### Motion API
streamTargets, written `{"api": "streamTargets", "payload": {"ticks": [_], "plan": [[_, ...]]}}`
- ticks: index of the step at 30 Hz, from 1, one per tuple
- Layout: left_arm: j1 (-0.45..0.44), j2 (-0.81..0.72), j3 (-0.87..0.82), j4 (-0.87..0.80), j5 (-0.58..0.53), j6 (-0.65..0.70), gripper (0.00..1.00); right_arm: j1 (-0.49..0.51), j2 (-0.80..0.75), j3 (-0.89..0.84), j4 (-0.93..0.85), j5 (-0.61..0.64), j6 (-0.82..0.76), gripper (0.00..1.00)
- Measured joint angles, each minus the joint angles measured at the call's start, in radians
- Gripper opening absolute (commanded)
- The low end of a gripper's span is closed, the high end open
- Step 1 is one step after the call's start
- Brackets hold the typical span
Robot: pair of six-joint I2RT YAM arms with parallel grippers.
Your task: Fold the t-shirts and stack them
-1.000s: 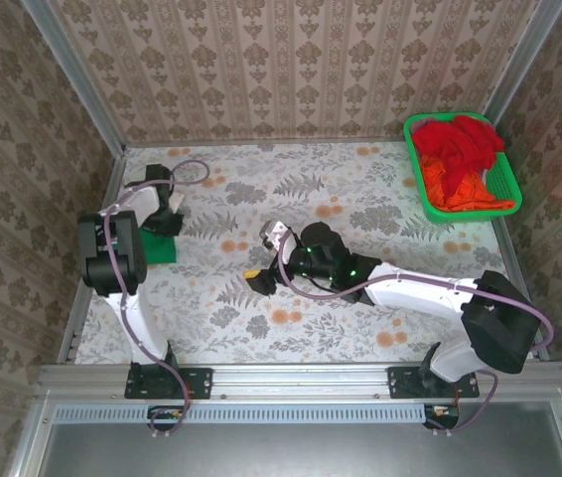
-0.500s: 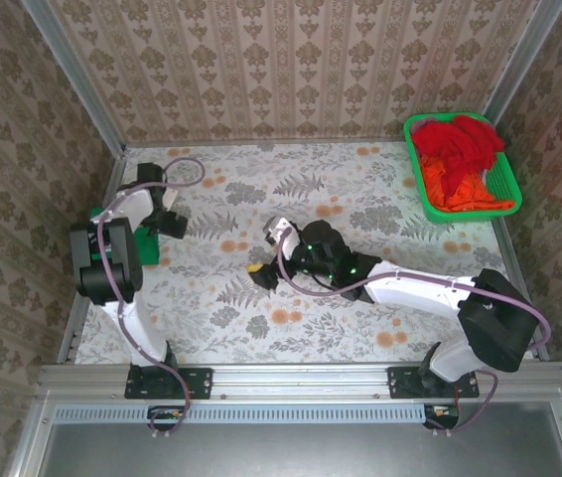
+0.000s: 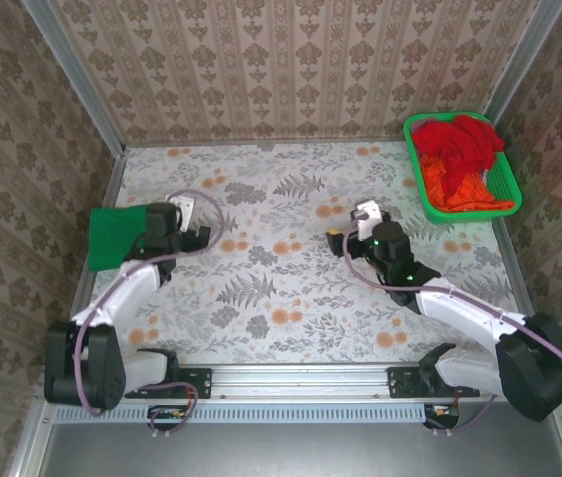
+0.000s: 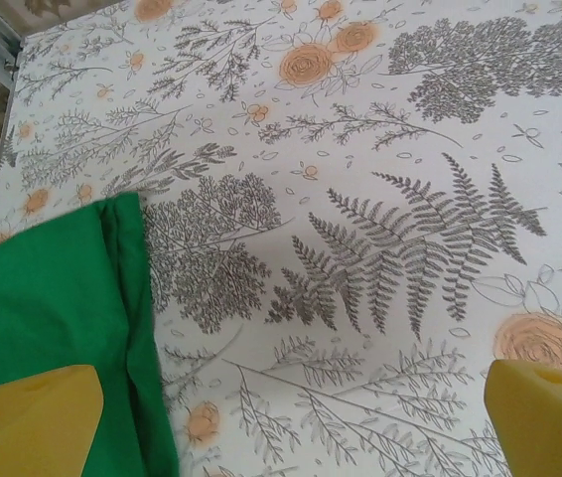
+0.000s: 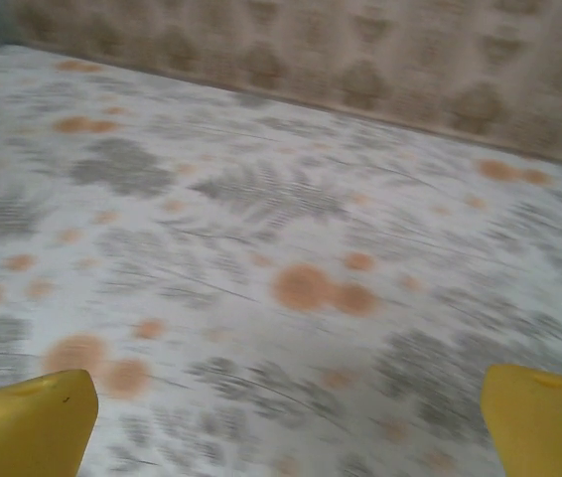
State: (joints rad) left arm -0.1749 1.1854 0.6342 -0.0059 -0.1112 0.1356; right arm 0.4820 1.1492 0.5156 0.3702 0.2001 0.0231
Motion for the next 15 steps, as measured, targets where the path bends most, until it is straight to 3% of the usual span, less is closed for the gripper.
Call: {"api": "streamTargets", "payload": {"ticks": [8,15], "plan": [[0.058,-0.109,-0.253,0.294,0.064,-0.036,1.0,-0.274,-0.12,-0.108,0.009,0.036,-0.031,1.0],[0.092,0.063,-0.332,0.589,0.115,-0.05,1.0,-0.422,0.027,-0.148,0.183,-0.002,-0.02,1.0]]}}
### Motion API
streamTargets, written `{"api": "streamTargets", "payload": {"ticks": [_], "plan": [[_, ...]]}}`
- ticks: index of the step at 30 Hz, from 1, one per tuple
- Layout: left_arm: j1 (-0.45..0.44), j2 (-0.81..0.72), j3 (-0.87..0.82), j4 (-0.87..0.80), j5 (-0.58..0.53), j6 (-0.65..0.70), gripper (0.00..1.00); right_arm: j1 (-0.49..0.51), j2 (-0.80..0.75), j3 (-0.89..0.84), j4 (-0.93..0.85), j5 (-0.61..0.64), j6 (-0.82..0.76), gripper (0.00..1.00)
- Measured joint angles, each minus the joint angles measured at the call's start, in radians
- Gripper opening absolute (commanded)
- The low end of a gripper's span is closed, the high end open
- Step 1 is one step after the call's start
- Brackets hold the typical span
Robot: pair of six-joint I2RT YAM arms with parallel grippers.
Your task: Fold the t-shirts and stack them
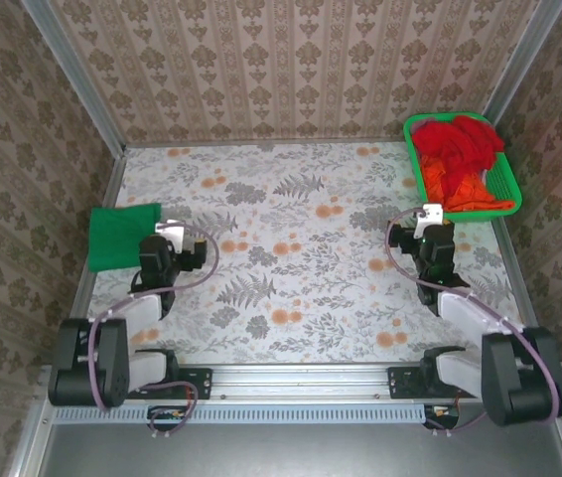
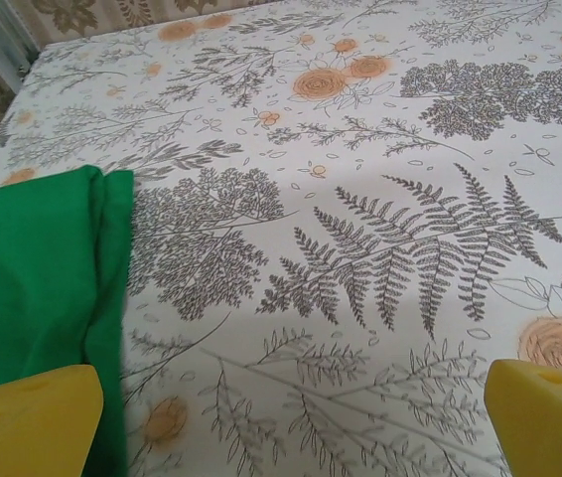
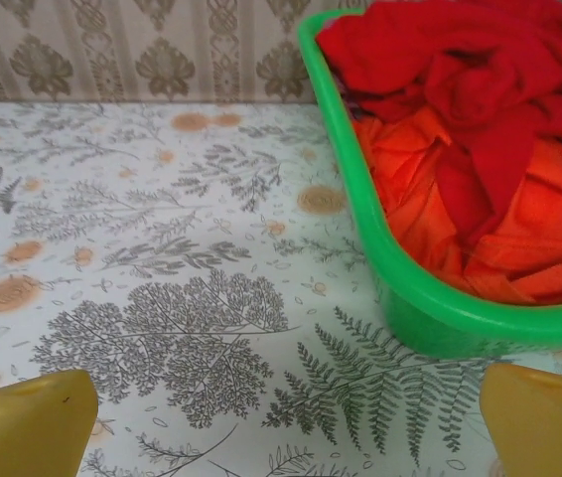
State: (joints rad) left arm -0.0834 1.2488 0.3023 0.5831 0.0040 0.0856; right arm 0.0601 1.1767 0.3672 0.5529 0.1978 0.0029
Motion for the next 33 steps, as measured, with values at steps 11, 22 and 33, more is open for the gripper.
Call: {"api": "streamTargets", "payload": {"ticks": [11,22,33], "plan": [[0.061,0.265,0.072,0.223,0.033,0.01,1.0,-0.032,0.353,0.014,0.221,-0.085,0.009,1.0],[0.078,0.29,0.086,0.231,0.026,-0.015,1.0,-0.039,0.355,0.026,0.27,-0.106,0.023,1.0],[0.078,0.29,0.086,0.232,0.026,-0.016,1.0,-0.039,0.355,0.026,0.271,-0.109,0.023,1.0]]}}
